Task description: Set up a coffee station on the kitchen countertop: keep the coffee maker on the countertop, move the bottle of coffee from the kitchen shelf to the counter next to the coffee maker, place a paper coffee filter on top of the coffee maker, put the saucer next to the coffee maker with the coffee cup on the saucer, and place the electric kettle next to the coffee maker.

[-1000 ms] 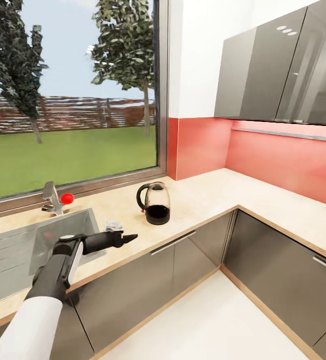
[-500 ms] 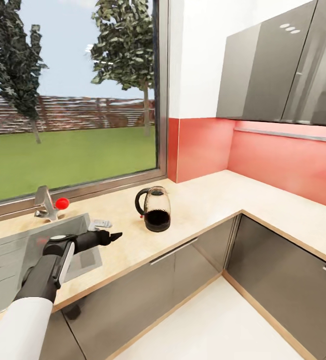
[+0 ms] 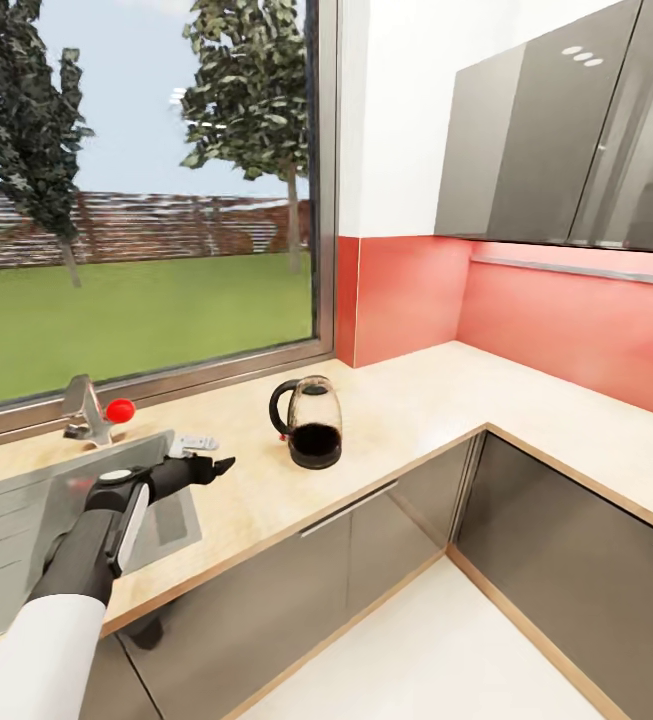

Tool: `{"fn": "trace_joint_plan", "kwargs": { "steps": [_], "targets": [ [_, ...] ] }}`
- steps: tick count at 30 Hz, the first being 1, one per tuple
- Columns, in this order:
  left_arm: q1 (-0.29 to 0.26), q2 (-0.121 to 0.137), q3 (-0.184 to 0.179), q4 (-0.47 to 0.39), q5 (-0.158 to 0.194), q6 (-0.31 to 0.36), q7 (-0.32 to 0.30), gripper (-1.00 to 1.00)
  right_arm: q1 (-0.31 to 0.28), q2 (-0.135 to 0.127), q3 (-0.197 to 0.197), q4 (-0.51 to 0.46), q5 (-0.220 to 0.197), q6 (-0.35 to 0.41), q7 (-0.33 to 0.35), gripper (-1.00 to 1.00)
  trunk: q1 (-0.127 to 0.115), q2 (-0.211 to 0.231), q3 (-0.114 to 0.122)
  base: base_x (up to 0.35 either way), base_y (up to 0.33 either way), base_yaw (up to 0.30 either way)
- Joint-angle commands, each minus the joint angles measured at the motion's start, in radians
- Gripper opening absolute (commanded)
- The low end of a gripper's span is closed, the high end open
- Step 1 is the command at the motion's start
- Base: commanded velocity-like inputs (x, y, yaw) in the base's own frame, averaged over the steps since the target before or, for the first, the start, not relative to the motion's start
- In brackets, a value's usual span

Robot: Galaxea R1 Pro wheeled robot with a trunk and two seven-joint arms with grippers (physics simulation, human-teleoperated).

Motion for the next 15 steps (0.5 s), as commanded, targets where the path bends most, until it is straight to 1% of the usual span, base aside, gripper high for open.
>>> {"fn": "trace_joint_plan", "kwargs": {
  "steps": [1, 5, 9, 15],
  "targets": [
    [-0.001, -0.001, 0.001, 0.001, -0.008, -0.006, 0.001, 1.0, 0.0, 0.0, 0.009, -0.001, -0.01, 0.002, -0.004, 1.0, 0.001, -0.002, -0.002, 0.012, 0.0, 0.0],
    [-0.001, -0.007, -0.001, 0.006, -0.004, -0.019, 0.012, 1.0, 0.0, 0.0, 0.009, -0.001, -0.01, 0.002, -0.004, 1.0, 0.001, -0.002, -0.002, 0.064, -0.015, 0.0],
    [-0.001, -0.01, -0.001, 0.008, -0.003, -0.025, 0.016, 1.0, 0.001, 0.0, 0.009, -0.001, -0.01, 0.002, -0.004, 1.0, 0.001, -0.002, -0.002, 0.246, -0.091, 0.0],
    [0.002, -0.012, -0.002, 0.009, -0.002, -0.075, 0.017, 1.0, 0.002, 0.0, 0.009, -0.001, -0.01, 0.002, -0.004, 1.0, 0.001, -0.002, -0.002, 0.276, -0.136, 0.0]
  ]
}}
